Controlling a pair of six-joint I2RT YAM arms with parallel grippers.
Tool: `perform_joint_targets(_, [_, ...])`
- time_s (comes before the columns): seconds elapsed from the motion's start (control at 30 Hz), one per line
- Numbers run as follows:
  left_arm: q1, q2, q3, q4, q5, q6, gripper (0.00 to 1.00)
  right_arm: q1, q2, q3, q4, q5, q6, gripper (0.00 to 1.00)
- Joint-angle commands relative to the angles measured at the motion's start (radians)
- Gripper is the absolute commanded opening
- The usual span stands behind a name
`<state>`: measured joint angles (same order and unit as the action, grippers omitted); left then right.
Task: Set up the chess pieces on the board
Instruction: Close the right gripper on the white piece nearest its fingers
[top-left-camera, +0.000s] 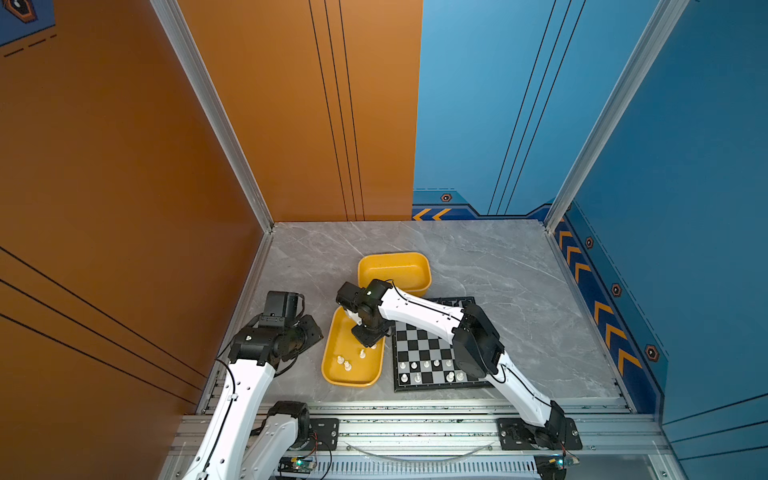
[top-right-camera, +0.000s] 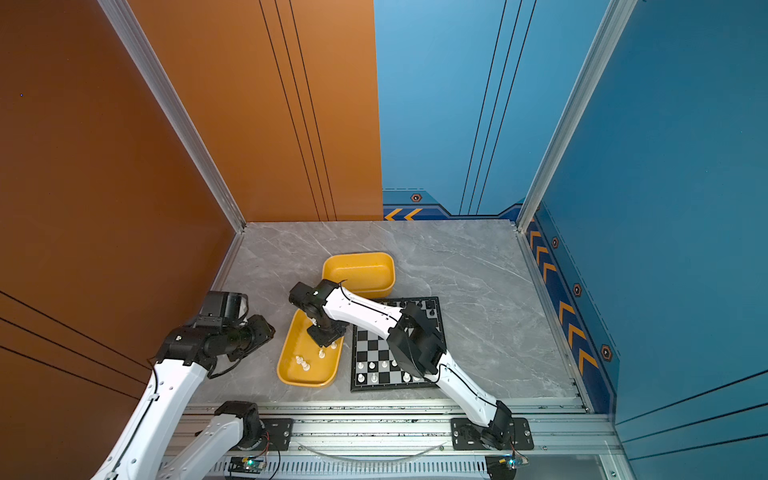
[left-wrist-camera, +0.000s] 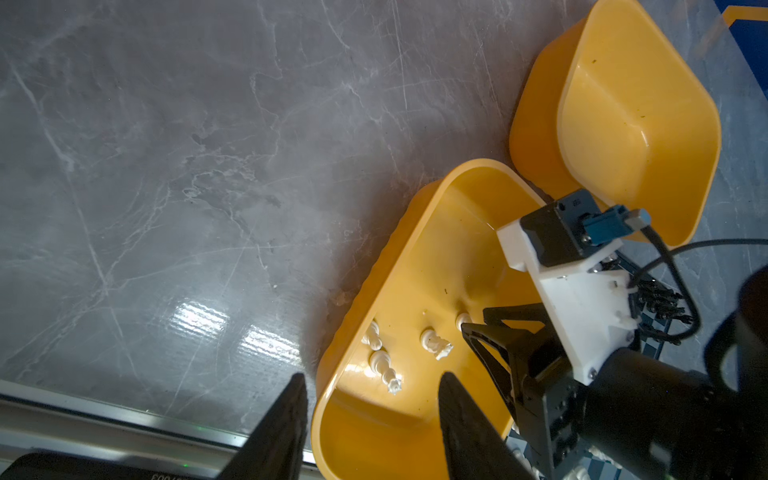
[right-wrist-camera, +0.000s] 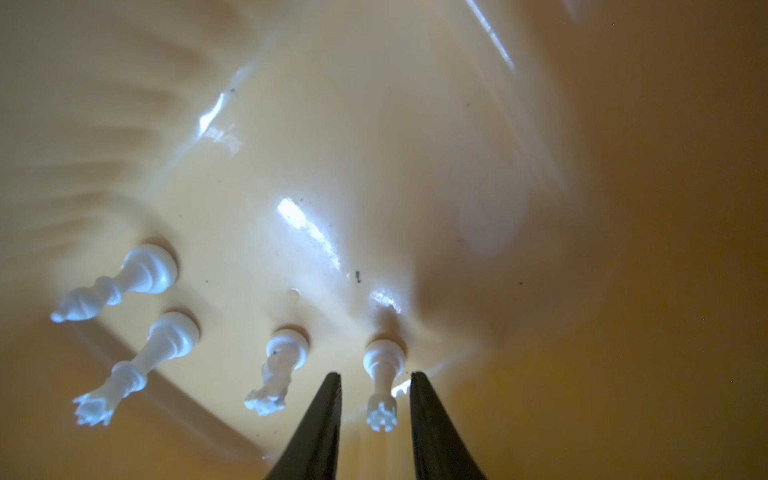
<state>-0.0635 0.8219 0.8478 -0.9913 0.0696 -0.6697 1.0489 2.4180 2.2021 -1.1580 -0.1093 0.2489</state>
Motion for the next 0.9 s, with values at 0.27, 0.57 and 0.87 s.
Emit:
perform_joint_targets(0.27, [0.012, 0.011, -0.012, 0.021, 0.022, 0.032, 0.53, 0.004, 0.021, 0.063, -0.109, 0.026, -0.045, 0.32])
perform_joint_targets(0.57, [0.013, 0.014, -0.014, 0.024, 0.019, 0.037, 0.52, 0.005, 0.039, 0.064, -0.126, 0.013, -0.050, 0.31])
perform_joint_targets(0.87, [0.014, 0.013, -0.013, 0.023, 0.019, 0.038, 0.52, 0.007, 0.048, 0.065, -0.125, 0.008, -0.052, 0.31])
